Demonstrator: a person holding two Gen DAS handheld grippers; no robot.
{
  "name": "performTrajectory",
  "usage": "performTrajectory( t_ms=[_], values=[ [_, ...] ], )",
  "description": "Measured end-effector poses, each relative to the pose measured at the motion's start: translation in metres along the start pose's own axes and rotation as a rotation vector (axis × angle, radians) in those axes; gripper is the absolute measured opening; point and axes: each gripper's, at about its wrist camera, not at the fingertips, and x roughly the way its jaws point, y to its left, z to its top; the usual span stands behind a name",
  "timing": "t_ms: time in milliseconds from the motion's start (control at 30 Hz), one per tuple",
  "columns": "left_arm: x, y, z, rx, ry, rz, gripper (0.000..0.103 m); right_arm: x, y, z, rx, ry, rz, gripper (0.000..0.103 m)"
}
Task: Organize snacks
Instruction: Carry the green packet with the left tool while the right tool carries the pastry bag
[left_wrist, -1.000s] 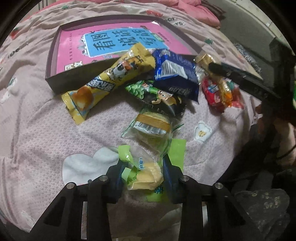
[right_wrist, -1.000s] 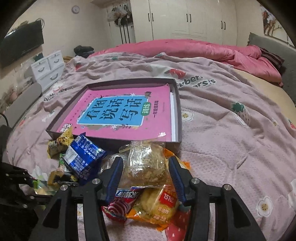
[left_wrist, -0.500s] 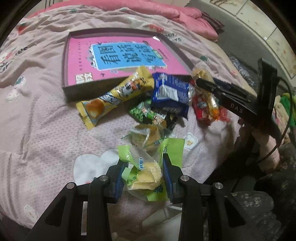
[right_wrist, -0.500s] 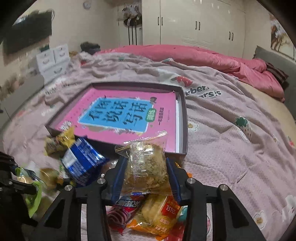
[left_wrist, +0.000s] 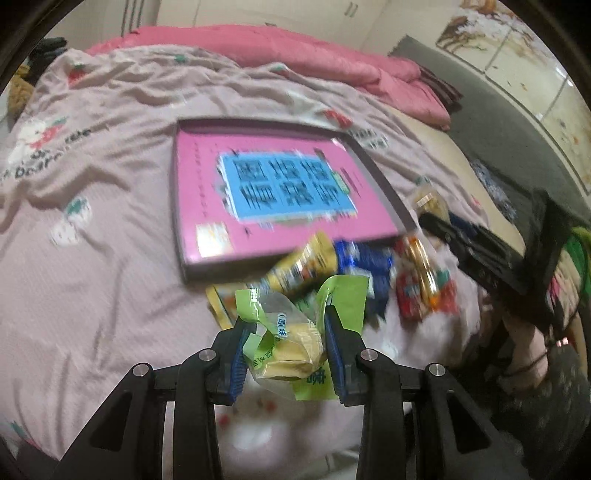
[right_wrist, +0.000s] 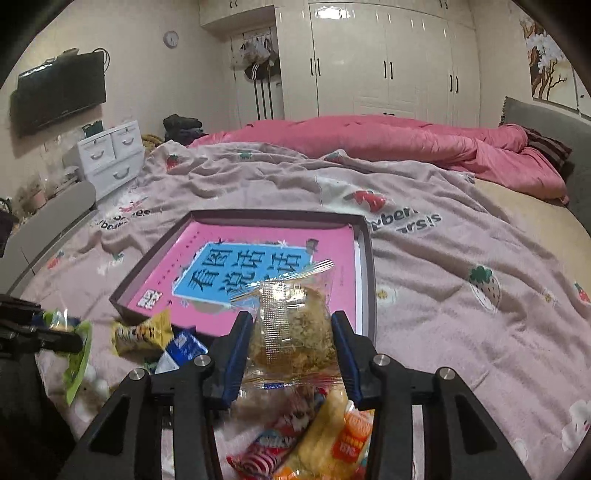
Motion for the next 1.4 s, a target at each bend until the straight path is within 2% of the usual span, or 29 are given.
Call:
performTrajectory(
  t_ms=[333,633,967,1400],
  values=[
    [0.024,0.003,0.051,-0.02,-0.086,0.092,0.038,0.026,0.001,0.014,0.017,0.004,-0.01,0.044],
    [0.05,0.001,0.079,-0.012,-0.121,0.143,0.038,0.048,-0.003,0.016,0.036,0.025,-0.029,0.044],
    [0.078,0.001,0.083,0.006,-0.092,0.171,0.038,0.068,-0.008,0.014,0.051,0.066,-0.052,0.044],
    [0.089,0.008,0.079,-0.01,-0.066,0.169,0.038,0.085,-0.014,0.007,0.075,0.126,-0.055,0.044]
  ],
)
